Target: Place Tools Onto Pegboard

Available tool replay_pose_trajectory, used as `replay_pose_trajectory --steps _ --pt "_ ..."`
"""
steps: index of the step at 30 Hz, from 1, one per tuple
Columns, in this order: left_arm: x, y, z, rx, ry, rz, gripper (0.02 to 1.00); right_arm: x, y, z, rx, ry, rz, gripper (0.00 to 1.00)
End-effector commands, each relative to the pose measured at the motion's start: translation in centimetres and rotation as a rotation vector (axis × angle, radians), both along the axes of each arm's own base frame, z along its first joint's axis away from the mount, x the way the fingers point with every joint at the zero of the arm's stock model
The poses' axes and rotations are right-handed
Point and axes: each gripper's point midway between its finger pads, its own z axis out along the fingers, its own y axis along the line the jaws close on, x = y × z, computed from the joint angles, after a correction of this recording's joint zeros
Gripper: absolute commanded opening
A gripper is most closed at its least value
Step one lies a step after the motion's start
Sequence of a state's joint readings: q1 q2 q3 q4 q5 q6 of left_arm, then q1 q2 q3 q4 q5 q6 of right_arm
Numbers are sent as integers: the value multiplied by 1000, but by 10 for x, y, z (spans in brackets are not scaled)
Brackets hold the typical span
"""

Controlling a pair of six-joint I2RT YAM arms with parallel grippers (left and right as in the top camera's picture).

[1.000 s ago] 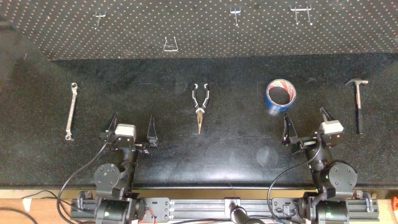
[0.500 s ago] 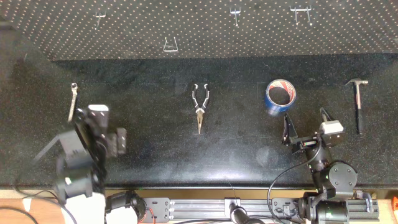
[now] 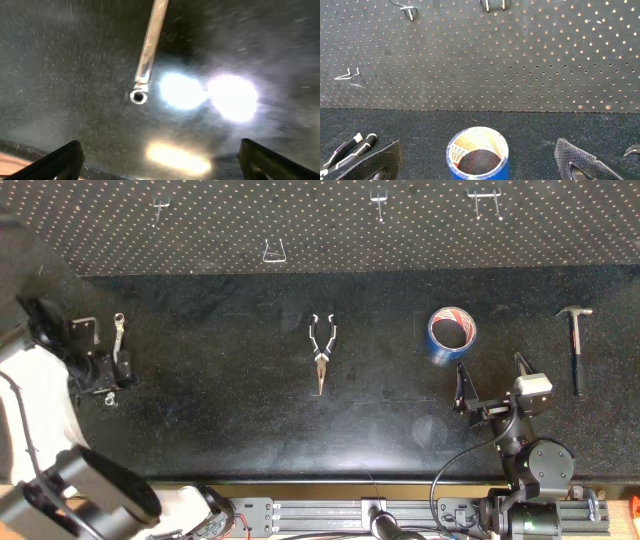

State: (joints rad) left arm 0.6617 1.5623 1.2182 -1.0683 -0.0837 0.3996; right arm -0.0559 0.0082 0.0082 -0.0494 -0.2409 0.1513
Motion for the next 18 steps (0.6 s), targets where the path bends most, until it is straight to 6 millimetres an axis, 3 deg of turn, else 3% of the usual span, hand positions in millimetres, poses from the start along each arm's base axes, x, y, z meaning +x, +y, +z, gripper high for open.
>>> replay_pose_trajectory --steps 1,4,8,18 --pt "2 18 -29 -86 8 -37 996 0 2 -1 -14 -2 10 1000" --pt "7 19 -52 -129 36 -118 996 0 2 -1 -14 -2 10 1000" --pt "19 25 -67 -136 15 -159 998 0 2 -1 -14 -2 10 1000" --pt "37 39 -88 -122 3 -201 996 0 2 -1 -14 -2 10 1000"
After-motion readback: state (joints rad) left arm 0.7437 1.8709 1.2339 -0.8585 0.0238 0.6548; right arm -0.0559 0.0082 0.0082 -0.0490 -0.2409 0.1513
